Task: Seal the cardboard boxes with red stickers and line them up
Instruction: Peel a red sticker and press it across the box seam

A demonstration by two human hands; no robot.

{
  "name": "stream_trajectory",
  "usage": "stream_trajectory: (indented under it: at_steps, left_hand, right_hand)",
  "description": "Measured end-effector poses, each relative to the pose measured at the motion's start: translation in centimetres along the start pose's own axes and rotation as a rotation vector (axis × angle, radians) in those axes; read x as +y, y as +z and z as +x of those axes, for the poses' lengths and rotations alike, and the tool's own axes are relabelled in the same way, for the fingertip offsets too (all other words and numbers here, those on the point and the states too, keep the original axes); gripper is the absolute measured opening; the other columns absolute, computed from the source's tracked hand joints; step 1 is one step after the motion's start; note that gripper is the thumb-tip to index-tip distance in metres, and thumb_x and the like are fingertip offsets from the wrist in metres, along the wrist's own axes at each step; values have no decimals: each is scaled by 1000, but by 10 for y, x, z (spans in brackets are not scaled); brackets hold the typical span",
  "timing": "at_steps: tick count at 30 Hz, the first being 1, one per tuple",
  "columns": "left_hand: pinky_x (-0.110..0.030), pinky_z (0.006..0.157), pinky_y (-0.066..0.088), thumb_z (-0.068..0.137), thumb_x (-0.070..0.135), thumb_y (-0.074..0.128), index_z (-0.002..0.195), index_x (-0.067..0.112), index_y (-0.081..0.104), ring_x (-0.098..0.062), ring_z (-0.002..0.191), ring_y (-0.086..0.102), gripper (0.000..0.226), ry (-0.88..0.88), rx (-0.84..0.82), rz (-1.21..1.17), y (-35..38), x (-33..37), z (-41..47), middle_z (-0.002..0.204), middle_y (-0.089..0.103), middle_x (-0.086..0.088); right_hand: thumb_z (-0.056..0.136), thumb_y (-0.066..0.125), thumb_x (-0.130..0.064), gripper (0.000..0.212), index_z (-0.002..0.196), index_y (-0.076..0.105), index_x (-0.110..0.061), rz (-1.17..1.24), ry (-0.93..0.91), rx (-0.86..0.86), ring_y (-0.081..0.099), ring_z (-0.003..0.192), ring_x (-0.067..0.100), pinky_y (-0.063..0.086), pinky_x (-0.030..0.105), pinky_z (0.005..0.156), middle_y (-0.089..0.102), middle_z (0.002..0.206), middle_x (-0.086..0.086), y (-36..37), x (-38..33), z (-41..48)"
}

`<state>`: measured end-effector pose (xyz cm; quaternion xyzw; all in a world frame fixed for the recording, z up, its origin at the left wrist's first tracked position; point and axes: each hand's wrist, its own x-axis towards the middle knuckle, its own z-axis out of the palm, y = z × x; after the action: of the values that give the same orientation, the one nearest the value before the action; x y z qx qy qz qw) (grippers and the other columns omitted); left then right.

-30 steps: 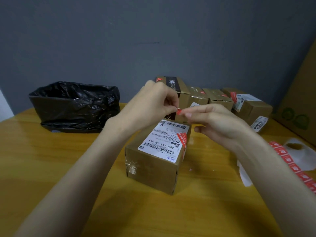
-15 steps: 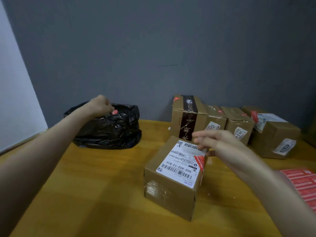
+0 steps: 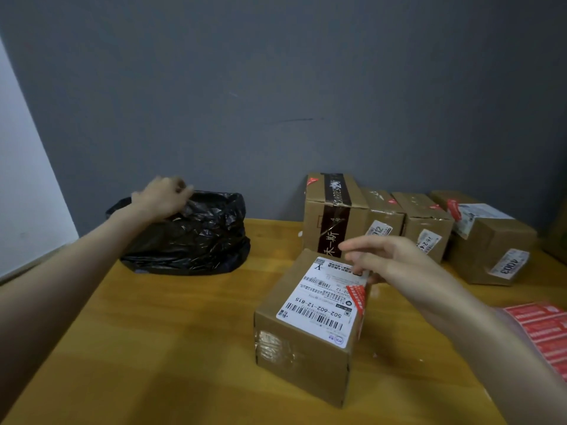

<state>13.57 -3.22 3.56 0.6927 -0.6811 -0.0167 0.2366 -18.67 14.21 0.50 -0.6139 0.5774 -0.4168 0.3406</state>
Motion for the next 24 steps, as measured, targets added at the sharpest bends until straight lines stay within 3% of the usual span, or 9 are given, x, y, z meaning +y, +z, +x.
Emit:
stream_trajectory:
  at_steps: [2, 3, 6, 9, 12, 17, 21, 24]
  left_hand:
    - [-44, 95, 43, 96, 30, 46, 119, 7, 57, -36, 108, 54, 34, 151, 173, -99, -4, 23, -12, 120, 56, -19]
    - [-38, 92, 43, 95, 23, 48, 118, 6, 58, -33, 106, 55, 30, 253, 184, -138, -6, 40, -22, 118, 57, -17]
    - [-20, 86, 36, 94, 16, 52, 115, 12, 64, -13, 103, 54, 24, 510, 10, -174, 1, 91, -66, 114, 61, -3]
    - [-15, 99, 32, 93, 17, 54, 117, 20, 65, -8, 119, 51, 26, 665, -237, -205, 29, 129, -103, 125, 60, 6]
    - [-19, 101, 29, 95, 19, 50, 126, 21, 59, -8, 129, 42, 32, 689, -362, -267, 57, 150, -129, 138, 50, 7]
    - [-35, 112, 29, 95, 25, 52, 128, 21, 58, -12, 132, 40, 34, 636, -378, -308, 71, 152, -135, 142, 46, 9]
    - [-25, 100, 39, 96, 25, 50, 130, 22, 55, -9, 126, 46, 35, 664, -382, -290, 71, 152, -137, 139, 50, 9]
    - [-29, 101, 41, 96, 23, 49, 129, 23, 56, -9, 124, 48, 34, 662, -373, -296, 72, 152, -139, 134, 55, 8]
  right_hand:
    - [91, 57, -15, 17, 95, 70, -25, -43, -19, 43, 58, 91, 8, 42, 19, 67, 65, 99, -7, -6, 0, 2]
    - [90, 58, -14, 18, 92, 71, -26, -77, -23, 51, 56, 92, 4, 41, 19, 67, 65, 99, -11, -10, 0, 2]
    - [88, 61, -12, 18, 86, 73, -26, -154, -8, -9, 54, 95, 1, 42, 17, 74, 66, 98, -14, -17, 0, 2]
    - [85, 65, -12, 19, 82, 74, -28, -245, -18, -98, 57, 95, 1, 44, 17, 80, 67, 92, -16, -20, 1, 1]
    - [82, 69, -14, 13, 82, 74, -27, -349, -44, -83, 59, 88, 3, 46, 20, 77, 68, 86, -14, -17, 4, 3]
    - [78, 74, -19, 7, 72, 72, -23, -446, -47, -54, 57, 81, 4, 48, 24, 76, 64, 77, -13, -8, 5, 4]
    - [79, 73, -19, 12, 67, 70, -21, -474, -28, -41, 52, 71, 2, 41, 15, 61, 60, 70, -13, -5, 4, 3]
    - [85, 66, -17, 13, 72, 70, -19, -502, -40, -39, 48, 66, 0, 35, 11, 54, 56, 68, -13, -2, 5, 2]
